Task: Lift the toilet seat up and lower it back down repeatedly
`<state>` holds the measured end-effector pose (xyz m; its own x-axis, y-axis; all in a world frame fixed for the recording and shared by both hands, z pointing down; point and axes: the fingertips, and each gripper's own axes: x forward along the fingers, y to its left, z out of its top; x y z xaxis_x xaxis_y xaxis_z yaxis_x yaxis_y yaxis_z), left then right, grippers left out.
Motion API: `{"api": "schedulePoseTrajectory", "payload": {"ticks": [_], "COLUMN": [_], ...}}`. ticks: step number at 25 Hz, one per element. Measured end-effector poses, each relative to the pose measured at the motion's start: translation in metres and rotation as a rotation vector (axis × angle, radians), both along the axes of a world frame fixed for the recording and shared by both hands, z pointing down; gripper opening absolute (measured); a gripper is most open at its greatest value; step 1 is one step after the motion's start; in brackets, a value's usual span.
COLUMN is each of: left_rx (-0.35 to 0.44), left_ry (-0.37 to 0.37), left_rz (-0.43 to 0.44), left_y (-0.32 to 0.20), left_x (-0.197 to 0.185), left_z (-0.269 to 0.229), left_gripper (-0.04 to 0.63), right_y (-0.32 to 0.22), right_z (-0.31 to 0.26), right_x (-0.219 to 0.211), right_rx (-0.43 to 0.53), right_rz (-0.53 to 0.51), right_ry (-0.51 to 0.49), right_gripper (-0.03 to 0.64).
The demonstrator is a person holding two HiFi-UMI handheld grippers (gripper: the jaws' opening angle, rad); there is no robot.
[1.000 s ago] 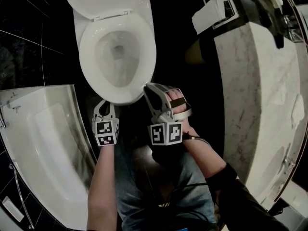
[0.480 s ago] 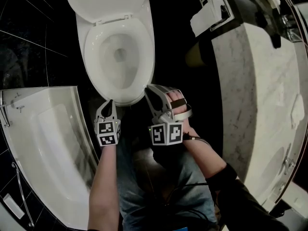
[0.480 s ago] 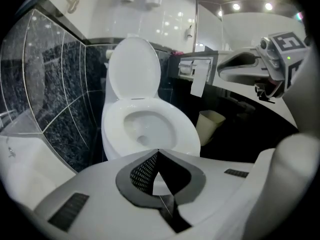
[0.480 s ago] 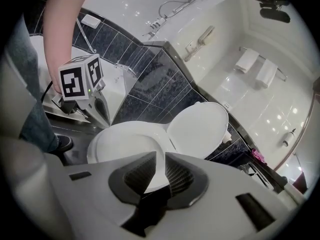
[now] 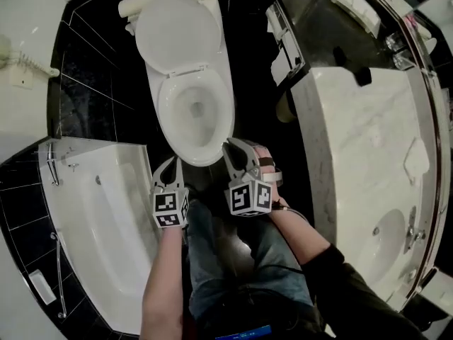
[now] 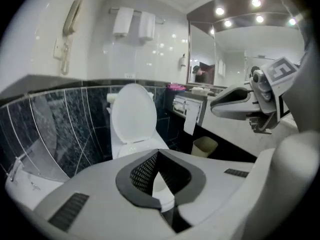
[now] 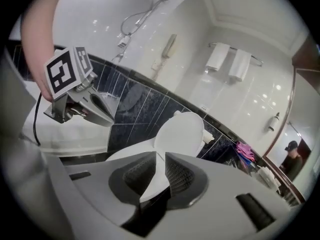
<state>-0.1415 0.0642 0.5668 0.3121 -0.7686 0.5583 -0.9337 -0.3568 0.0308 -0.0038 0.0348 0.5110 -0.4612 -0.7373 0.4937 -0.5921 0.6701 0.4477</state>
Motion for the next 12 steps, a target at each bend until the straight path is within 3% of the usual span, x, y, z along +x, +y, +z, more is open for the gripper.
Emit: {"api": "schedulePoseTrajectory", "payload": {"ticks": [6, 12], "left_rx": [0.105, 0.174], "left_ry": [0.015, 0.049], "left_rz": [-0.022, -0.064], "left_y": [0.011, 0.032], "left_x": [0.005, 0.007], "left_z": [-0.154, -0.261], "left_gripper": [-0.015, -0.015], "right_y": [0.010, 0.029], "right_z": [-0.110, -0.189], "right_x": [0.016, 0.039], "right_rx": [-0.072, -0.138], "right_rz": [0.081, 0.136], "right_ry": [-0.187, -0.349], "right_gripper": [0.065, 0.035]}}
